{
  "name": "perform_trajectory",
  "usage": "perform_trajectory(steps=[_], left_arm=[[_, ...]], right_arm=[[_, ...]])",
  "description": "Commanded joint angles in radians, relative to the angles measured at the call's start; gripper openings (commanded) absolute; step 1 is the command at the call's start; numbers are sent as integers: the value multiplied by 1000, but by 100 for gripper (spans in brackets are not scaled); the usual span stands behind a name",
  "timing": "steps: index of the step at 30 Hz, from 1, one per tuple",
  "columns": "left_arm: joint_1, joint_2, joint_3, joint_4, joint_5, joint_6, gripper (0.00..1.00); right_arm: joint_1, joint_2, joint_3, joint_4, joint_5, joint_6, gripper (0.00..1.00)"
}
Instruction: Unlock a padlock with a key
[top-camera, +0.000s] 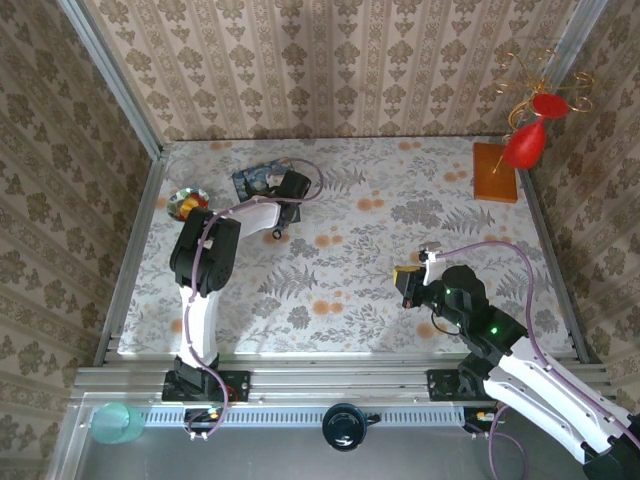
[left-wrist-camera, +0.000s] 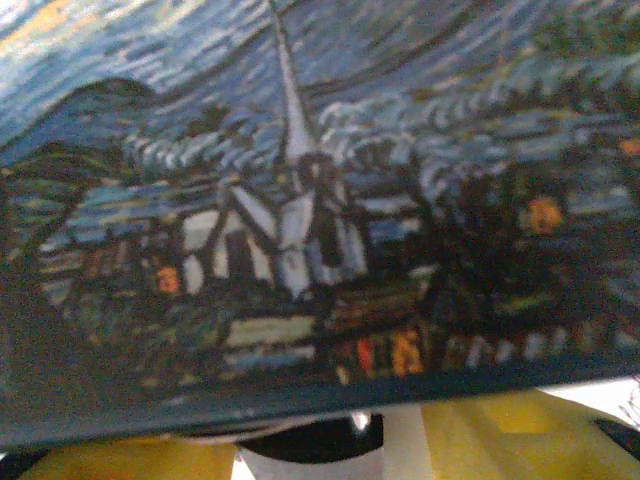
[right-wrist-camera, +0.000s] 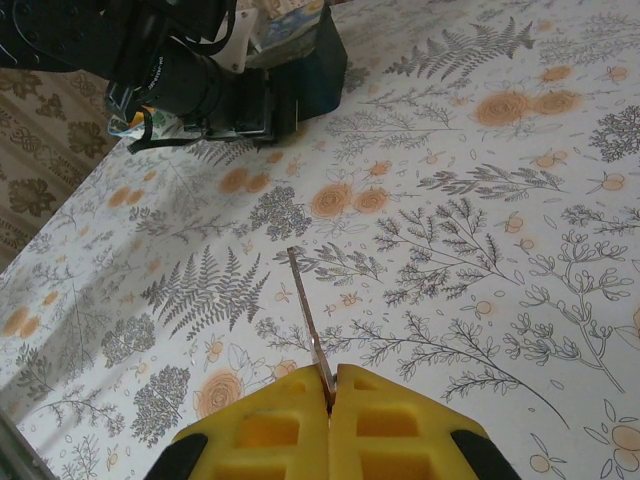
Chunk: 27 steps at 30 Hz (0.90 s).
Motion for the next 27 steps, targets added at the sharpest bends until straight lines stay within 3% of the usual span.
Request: perform_trajectory(steps=[1,8,13,27], left_arm=[[15,25,39,-22,-11,-3,43],[-1,9,13,5,12,12,31],[-53,-29,-47,95,-18,109,29],[-203,-215,-204,42,-8,68,27]], right_arm=[[-4,-19,-8,13,-10,4,0],[-4,-25,-10,13,7,3,0],[-5,-58,-16,-4,51,7,0],[-10,-99,-30,-17,92,11,0]])
